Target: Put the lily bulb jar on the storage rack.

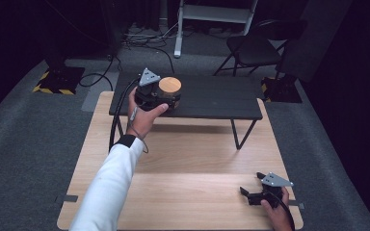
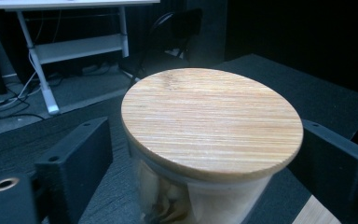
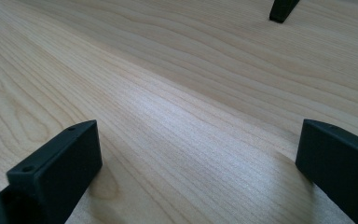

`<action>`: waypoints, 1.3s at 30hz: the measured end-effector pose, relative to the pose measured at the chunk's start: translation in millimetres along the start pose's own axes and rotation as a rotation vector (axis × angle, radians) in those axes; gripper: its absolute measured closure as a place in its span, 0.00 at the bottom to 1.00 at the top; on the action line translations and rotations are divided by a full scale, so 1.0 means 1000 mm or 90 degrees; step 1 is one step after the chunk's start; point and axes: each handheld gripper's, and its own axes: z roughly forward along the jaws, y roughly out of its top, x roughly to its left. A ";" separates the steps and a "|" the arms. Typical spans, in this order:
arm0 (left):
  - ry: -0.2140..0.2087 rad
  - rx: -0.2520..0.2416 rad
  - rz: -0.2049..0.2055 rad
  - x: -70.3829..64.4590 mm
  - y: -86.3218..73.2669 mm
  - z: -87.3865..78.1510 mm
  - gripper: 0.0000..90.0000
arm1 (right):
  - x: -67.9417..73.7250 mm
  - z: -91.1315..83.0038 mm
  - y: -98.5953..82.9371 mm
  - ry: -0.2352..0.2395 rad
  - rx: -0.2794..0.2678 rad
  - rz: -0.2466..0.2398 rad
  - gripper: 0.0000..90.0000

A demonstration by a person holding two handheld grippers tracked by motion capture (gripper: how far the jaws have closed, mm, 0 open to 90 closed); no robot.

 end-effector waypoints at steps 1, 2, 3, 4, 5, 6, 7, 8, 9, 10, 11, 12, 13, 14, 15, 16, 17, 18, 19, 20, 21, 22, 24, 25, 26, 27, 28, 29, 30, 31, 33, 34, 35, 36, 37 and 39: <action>0.003 0.002 -0.002 -0.001 0.000 -0.001 0.04 | 0.000 0.000 0.000 0.000 0.000 -0.001 0.00; 0.010 0.007 -0.004 -0.002 0.002 -0.003 0.01 | 0.000 0.000 0.000 0.001 0.000 -0.001 0.00; 0.010 0.006 -0.002 -0.001 0.002 -0.006 0.01 | 0.000 0.000 0.000 0.002 0.000 -0.001 0.00; 0.009 0.004 -0.002 -0.001 0.002 -0.009 0.01 | 0.000 0.000 0.000 0.002 -0.001 -0.002 0.00; 0.014 0.003 -0.002 -0.001 0.001 -0.012 0.01 | 0.000 0.000 0.000 0.002 0.000 -0.001 0.00; 0.018 -0.006 -0.001 -0.002 -0.001 -0.015 0.00 | 0.000 0.000 0.000 0.002 0.000 -0.001 0.00; 0.014 -0.015 -0.004 -0.001 -0.004 -0.019 0.01 | 0.000 0.000 0.000 0.002 0.000 -0.001 0.00; 0.016 -0.015 -0.005 -0.002 -0.005 -0.022 0.01 | -0.001 0.000 0.000 0.002 0.000 -0.002 0.00; 0.021 -0.014 0.000 -0.003 -0.006 -0.025 0.01 | 0.000 0.000 0.000 0.002 0.000 -0.002 0.00; 0.019 -0.020 0.005 -0.004 -0.008 -0.028 0.00 | -0.001 0.000 0.000 0.002 0.000 -0.002 0.00; 0.018 -0.021 0.008 -0.004 -0.010 -0.032 0.00 | -0.001 0.000 0.000 0.003 0.000 -0.002 0.00; 0.021 -0.024 0.009 -0.005 -0.013 -0.035 0.01 | 0.000 0.000 0.000 0.003 0.000 -0.001 0.00; 0.021 -0.030 0.005 -0.006 -0.017 -0.038 0.00 | -0.001 0.000 0.000 0.003 0.000 -0.002 0.00; 0.019 -0.037 0.001 -0.006 -0.021 -0.041 0.00 | -0.001 0.000 0.000 0.003 0.000 -0.002 0.00; 0.017 -0.040 0.001 -0.006 -0.026 -0.044 0.00 | 0.000 0.000 0.000 0.002 0.000 -0.002 0.00; 0.021 -0.040 0.003 -0.008 -0.029 -0.046 0.00 | 0.000 0.000 0.000 0.002 0.000 -0.002 0.00; 0.025 -0.042 0.005 -0.010 -0.032 -0.049 0.00 | 0.000 0.000 0.000 0.003 0.000 -0.002 0.00; 0.029 -0.044 0.002 -0.012 -0.036 -0.052 0.00 | 0.000 0.000 0.000 0.002 0.000 -0.002 0.00; 0.034 -0.046 0.000 -0.014 -0.040 -0.055 0.00 | 0.000 0.000 0.000 0.002 0.000 -0.002 0.00; 0.037 -0.043 0.001 -0.015 -0.043 -0.059 0.01 | 0.000 0.000 0.000 0.002 0.000 -0.002 0.00; 0.045 -0.038 0.011 -0.018 -0.046 -0.061 0.01 | 0.000 0.000 0.000 0.002 0.000 -0.002 0.00; 0.054 -0.036 0.024 -0.022 -0.050 -0.064 0.01 | 0.000 0.000 0.000 0.003 0.000 -0.002 0.00; 0.065 -0.040 0.052 -0.029 -0.060 -0.069 0.02 | 0.000 0.000 0.000 0.001 0.000 -0.001 0.00; 0.061 -0.042 0.057 -0.031 -0.065 -0.072 0.02 | 0.000 0.000 0.000 0.001 0.000 -0.001 0.00; 0.055 -0.043 0.053 -0.031 -0.070 -0.074 0.02 | 0.000 0.000 0.000 0.001 0.000 -0.001 0.00; 0.052 -0.044 0.050 -0.032 -0.074 -0.076 0.02 | 0.000 0.000 0.000 0.000 0.000 -0.001 0.00; 0.049 -0.045 0.045 -0.033 -0.078 -0.079 0.02 | 0.000 0.000 0.000 0.000 0.000 -0.001 0.00; 0.046 -0.044 0.039 -0.034 -0.083 -0.081 0.02 | 0.000 0.000 0.000 0.001 0.000 -0.001 0.00; 0.046 -0.042 0.036 -0.035 -0.087 -0.082 0.02 | 0.000 0.000 0.000 0.001 0.000 -0.001 0.00; 0.047 -0.042 0.035 -0.036 -0.091 -0.083 0.02 | 0.001 0.000 0.000 0.000 0.000 -0.001 0.00; 0.046 -0.030 0.047 -0.038 -0.101 -0.086 0.02 | 0.001 -0.001 0.000 0.000 0.000 -0.001 0.00; 0.047 -0.026 0.057 -0.040 -0.107 -0.086 0.02 | 0.001 -0.001 0.000 0.001 0.000 -0.002 0.00; 0.049 -0.022 0.062 -0.042 -0.112 -0.087 0.02 | 0.001 -0.001 0.000 0.001 0.000 -0.002 0.00; 0.048 -0.021 0.065 -0.043 -0.118 -0.087 0.02 | 0.001 -0.001 0.000 0.001 0.000 -0.002 0.00; 0.044 -0.018 0.065 -0.043 -0.124 -0.088 0.02 | 0.001 -0.001 0.000 0.001 0.000 -0.002 0.00; 0.042 -0.012 0.064 -0.046 -0.135 -0.089 0.02 | 0.001 -0.001 0.000 0.001 0.000 -0.002 0.00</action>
